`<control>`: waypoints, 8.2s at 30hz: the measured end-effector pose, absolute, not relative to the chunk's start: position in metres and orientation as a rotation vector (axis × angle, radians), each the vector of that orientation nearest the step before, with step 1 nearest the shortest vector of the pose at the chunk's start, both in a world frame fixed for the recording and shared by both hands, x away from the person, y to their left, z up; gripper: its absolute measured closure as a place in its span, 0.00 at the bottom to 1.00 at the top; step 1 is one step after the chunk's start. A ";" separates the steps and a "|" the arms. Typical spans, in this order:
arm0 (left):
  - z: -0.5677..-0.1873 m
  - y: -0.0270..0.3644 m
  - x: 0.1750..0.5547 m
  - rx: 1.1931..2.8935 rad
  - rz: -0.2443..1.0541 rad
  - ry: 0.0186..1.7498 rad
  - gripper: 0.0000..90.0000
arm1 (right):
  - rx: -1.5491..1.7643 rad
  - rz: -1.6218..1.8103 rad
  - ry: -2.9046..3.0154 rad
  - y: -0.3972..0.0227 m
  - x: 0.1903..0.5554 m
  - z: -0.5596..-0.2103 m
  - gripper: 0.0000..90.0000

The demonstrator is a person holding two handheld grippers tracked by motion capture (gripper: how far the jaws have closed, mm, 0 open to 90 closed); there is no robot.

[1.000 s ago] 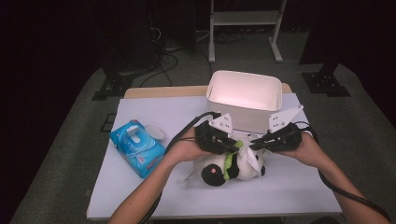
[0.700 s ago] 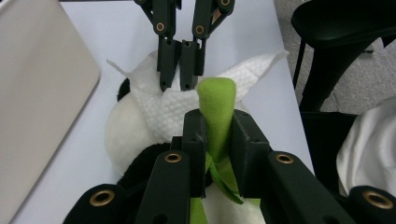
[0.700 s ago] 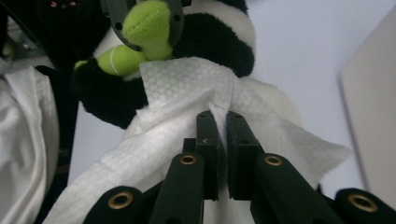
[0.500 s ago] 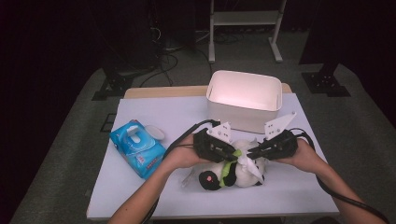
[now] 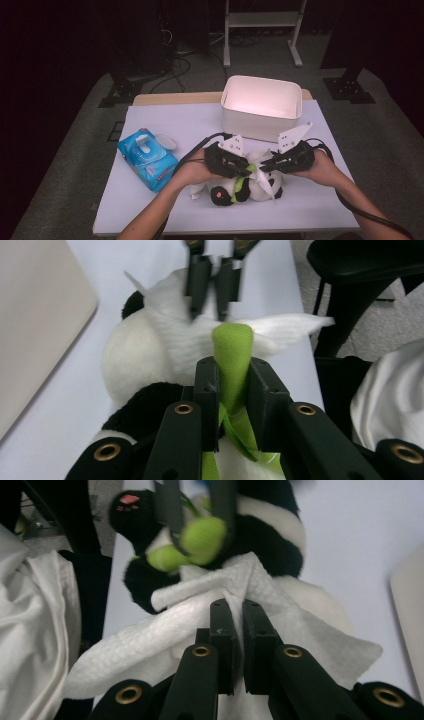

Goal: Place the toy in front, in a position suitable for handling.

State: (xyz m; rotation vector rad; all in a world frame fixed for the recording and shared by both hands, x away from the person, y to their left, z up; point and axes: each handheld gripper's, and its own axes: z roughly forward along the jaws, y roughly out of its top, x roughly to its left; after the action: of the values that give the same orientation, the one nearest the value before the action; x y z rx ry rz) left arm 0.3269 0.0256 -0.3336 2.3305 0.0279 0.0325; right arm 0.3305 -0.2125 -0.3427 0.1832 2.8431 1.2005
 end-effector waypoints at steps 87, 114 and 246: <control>-0.358 0.057 0.334 2.452 0.175 0.187 0.70 | 0.314 1.225 2.785 -0.244 0.318 -0.386 0.95; -0.359 0.058 0.337 2.449 0.171 0.206 0.70 | 0.367 1.214 2.787 -0.258 0.314 -0.399 0.95; -0.359 0.009 0.308 2.477 0.165 0.023 0.65 | 0.388 1.233 2.804 -0.253 0.339 -0.358 0.92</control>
State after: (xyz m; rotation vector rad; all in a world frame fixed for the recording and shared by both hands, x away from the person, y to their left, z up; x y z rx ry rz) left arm 0.3080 0.0088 -0.3588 2.4774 0.0229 0.1651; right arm 0.3391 -0.2527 -0.3577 0.3879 2.8043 1.2330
